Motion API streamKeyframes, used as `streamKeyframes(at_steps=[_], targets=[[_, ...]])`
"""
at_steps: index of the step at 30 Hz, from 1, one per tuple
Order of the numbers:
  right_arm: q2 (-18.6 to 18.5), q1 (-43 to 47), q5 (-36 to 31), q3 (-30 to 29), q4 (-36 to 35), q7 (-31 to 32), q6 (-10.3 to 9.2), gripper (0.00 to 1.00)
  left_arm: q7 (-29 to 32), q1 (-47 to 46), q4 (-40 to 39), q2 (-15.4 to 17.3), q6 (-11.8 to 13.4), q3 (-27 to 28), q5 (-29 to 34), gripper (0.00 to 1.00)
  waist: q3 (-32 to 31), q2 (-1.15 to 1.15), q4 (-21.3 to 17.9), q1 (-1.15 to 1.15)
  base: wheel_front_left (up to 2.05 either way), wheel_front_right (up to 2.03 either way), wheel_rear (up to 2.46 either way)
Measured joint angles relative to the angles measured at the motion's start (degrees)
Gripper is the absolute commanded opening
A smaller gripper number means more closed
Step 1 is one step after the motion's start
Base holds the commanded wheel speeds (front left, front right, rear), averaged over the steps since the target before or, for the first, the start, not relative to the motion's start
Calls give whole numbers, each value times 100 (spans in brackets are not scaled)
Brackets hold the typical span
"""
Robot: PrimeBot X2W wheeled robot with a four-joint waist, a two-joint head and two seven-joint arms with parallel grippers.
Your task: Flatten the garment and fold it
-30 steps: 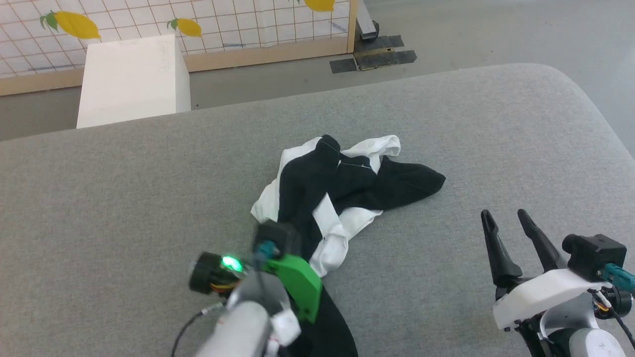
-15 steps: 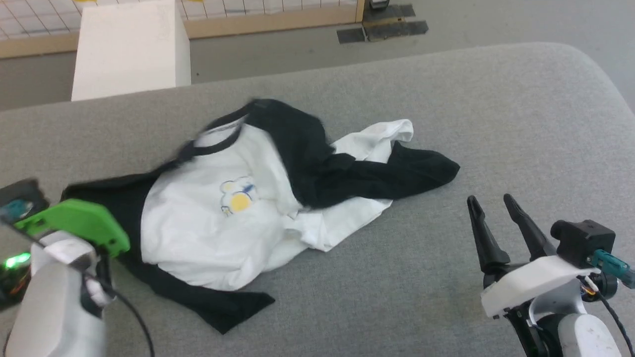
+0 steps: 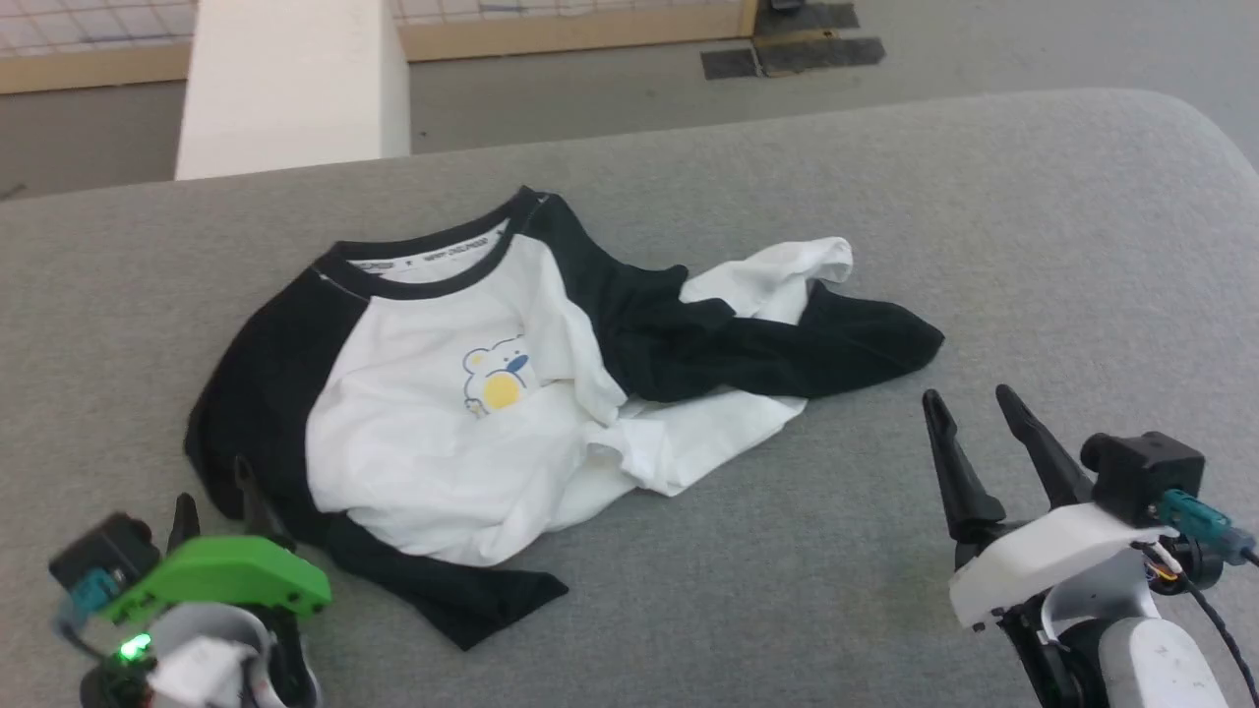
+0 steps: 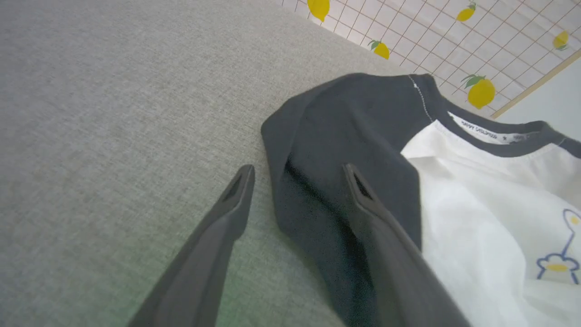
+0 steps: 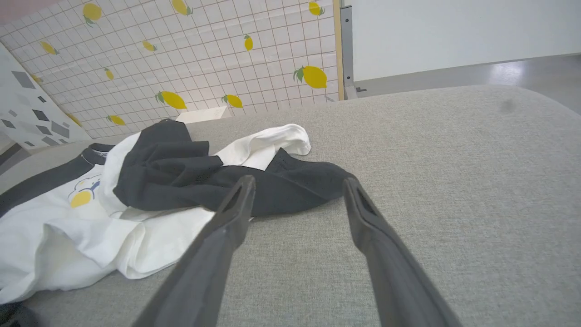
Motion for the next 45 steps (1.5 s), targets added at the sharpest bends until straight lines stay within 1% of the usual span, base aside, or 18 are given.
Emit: streamKeyframes(at_steps=[2,4,7,12,14,18,22,26,29,30,31,32,33,34,37,40,42,45], targets=[[1,-21,-154,34,14,-1,0,100,-402,143,-163,-109,-141,-79,88,100,-54,0,83,0,0,0,0],[-3,-103,-387,69,107,2,0,100,-581,255,-331,-221,-211,-200,263,100,-100,0,178,0,0,0,0],[-111,-359,-659,151,448,101,0,100,-656,322,-647,-377,-330,-435,657,100,-145,0,370,0,0,0,0],[-265,-948,-687,207,1333,625,0,100,-678,316,-1199,-522,-482,-658,1215,100,-142,0,690,0,0,0,0],[-271,-1256,-675,234,1708,817,0,100,-679,314,-1303,-545,-489,-786,1394,100,-107,0,821,0,0,0,0],[-238,-1834,-695,126,2294,1073,0,100,-680,272,-1363,-565,-503,-898,1413,100,12,0,1034,0,0,0,0],[-191,-2320,-945,-256,2922,1356,0,100,-680,184,-1397,-570,-465,-1116,1272,100,194,0,1224,0,0,0,0],[-165,-2702,-1241,-508,3484,1884,0,100,-680,63,-1427,-572,-369,-1262,1223,100,380,0,1412,0,0,0,0],[-194,-3027,-1294,-469,3642,2382,-2,100,-680,36,-1430,-573,-313,-1336,1134,100,495,0,1536,0,0,0,0],[-199,-3087,-1293,-422,3668,2544,-2,98,-680,35,-1430,-573,-300,-1344,1101,100,529,0,1573,0,0,0,0],[-224,-3151,-1291,-380,3672,2698,-2,47,-680,35,-1428,-572,-292,-1345,1096,100,560,0,1604,0,0,0,0],[-246,-3180,-1280,-311,3666,2786,-3,32,-680,35,-1428,-572,-292,-1349,1082,100,580,0,1625,0,0,0,0],[-270,-3199,-1229,-234,3638,2817,-3,6,-680,35,-1426,-572,-280,-1356,1063,100,600,0,1644,0,0,0,0],[-291,-3200,-1162,-158,3605,2817,-3,0,-680,36,-1424,-572,-268,-1358,1059,100,611,0,1650,0,0,0,0],[-341,-3140,-984,54,3498,2765,-3,0,-680,40,-1391,-572,-268,-1370,1059,100,582,0,1630,0,0,0,0],[-485,-2910,-901,59,3272,2588,-2,0,-680,52,-1355,-573,-269,-1370,1060,100,488,0,1583,0,0,0,0],[-548,-2636,-855,-55,3055,2506,3,0,-680,60,-1341,-573,-270,-1350,1060,100,398,0,1539,0,0,0,0],[-733,-2020,-839,-567,2557,2439,3,0,-680,107,-1300,-575,-290,-1310,1062,100,230,0,1450,0,0,0,0]])
